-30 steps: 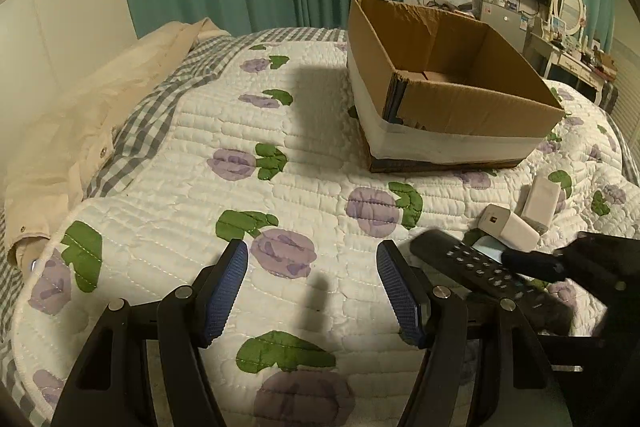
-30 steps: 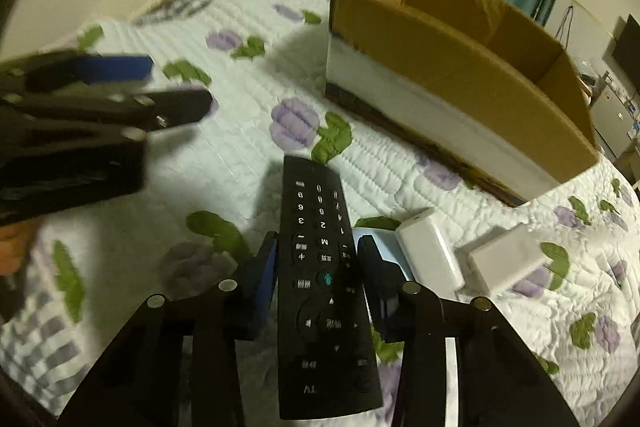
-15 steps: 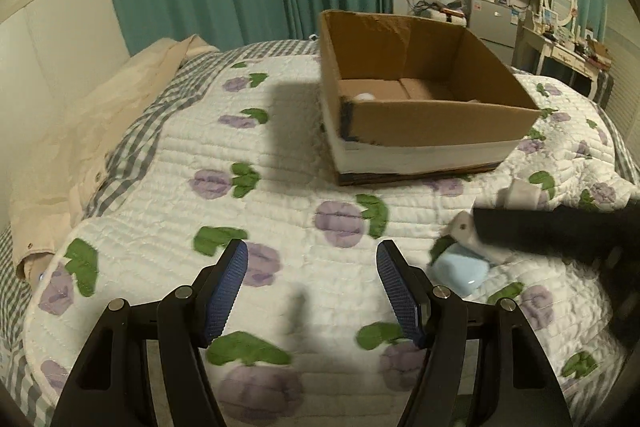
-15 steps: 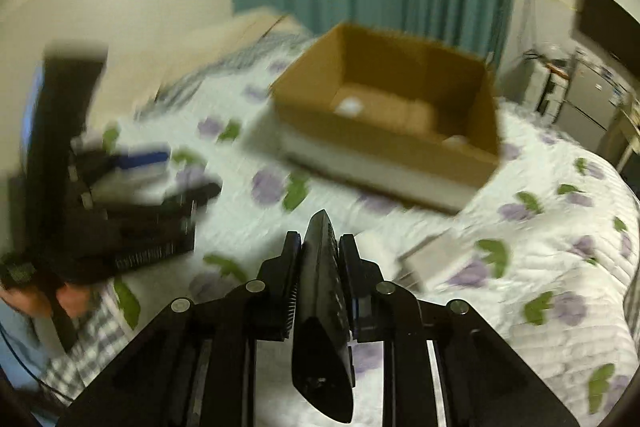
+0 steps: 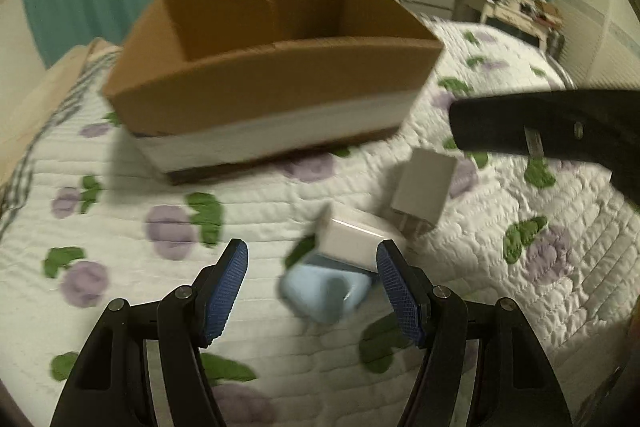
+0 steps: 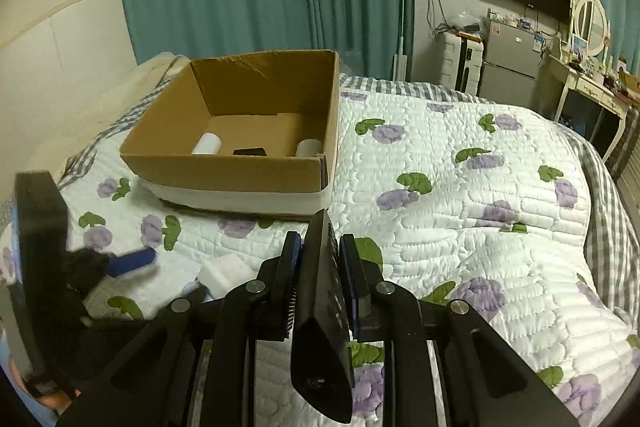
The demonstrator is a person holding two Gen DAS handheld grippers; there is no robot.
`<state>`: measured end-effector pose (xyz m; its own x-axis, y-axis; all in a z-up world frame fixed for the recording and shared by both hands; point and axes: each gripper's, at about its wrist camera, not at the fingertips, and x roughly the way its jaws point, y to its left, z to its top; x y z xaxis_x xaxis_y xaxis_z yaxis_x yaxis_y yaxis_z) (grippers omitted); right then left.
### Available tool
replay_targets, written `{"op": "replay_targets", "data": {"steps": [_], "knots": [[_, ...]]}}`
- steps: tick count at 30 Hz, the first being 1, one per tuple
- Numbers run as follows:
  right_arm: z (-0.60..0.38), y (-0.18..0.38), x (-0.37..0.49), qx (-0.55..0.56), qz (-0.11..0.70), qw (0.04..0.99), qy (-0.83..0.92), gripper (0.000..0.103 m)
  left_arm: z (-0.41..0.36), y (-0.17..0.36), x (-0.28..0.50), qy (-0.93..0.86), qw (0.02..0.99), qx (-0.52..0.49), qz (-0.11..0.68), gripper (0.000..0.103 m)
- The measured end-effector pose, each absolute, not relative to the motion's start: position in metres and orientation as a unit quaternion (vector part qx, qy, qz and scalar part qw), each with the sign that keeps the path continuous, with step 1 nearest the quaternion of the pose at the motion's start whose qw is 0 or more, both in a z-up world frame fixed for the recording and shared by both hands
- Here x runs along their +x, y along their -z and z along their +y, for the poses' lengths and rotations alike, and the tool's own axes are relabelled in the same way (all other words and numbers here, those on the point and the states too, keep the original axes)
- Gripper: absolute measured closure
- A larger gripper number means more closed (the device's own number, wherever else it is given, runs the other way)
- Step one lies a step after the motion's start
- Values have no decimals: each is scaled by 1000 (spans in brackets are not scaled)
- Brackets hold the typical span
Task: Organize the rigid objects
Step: 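Grasp the white charger plug with the left gripper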
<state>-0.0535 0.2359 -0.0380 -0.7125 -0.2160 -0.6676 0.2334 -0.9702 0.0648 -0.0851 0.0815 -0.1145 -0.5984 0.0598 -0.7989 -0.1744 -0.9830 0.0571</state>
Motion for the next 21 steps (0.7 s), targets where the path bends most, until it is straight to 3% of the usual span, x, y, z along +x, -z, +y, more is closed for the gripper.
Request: {"op": "replay_targets", "data": {"steps": [12,14,15,21], "knots": [[235,53,-63,376,5,119,919,84,102,136,-96,-876,108,-462,85,33],[235,53,-63,375,6,119,919,84,102,136,-96,-879,117,-456,80,36],[235,53,-62,376,8,119,919,84,102,135,-94,-880,122,-453,79,48],[235,39,-53,364,14,115,924,84,102,118,-74,-887,128,-435,83,49]]}}
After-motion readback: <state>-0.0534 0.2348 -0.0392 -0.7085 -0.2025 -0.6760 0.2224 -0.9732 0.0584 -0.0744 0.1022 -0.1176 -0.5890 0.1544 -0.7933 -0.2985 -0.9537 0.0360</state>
